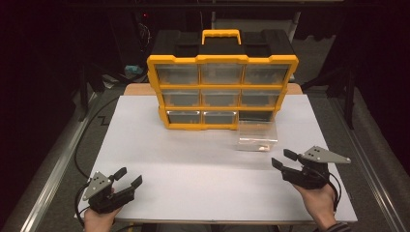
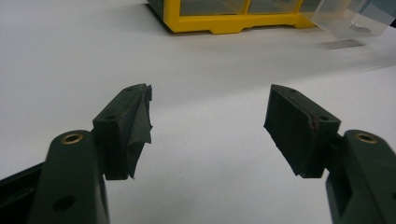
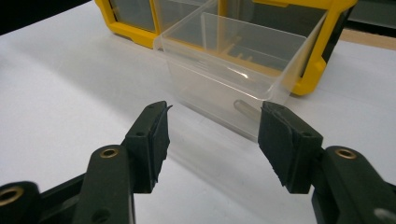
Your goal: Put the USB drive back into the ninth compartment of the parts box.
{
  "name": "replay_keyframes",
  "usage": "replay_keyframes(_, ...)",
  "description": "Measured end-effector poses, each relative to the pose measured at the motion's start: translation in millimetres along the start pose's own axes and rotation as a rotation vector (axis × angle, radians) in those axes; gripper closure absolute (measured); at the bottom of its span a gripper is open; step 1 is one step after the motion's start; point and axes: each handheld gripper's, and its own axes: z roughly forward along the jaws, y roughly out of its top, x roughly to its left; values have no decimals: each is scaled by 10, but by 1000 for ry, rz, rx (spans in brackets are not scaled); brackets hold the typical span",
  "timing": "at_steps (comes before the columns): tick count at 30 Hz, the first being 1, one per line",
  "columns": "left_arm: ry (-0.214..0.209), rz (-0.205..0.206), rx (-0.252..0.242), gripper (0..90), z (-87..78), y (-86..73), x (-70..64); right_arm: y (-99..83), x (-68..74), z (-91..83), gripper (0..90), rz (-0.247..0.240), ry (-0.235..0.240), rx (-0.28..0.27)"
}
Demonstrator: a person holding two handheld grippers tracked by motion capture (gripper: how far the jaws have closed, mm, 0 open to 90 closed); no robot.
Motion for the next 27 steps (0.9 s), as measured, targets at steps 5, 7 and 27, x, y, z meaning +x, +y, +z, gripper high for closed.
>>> replay_keyframes(5, 0, 0, 0, 324, -1, -1, -1, -79, -35, -50, 438, 9, -17, -6)
replay_keyframes(7, 1, -1, -1, 324, 0, -1, -3, -111, -58, -69, 437, 15, -21, -10)
replay_keyframes(27, 2, -2, 0, 324, 1, -1, -4, -315, -202, -207, 400, 57, -68, -52)
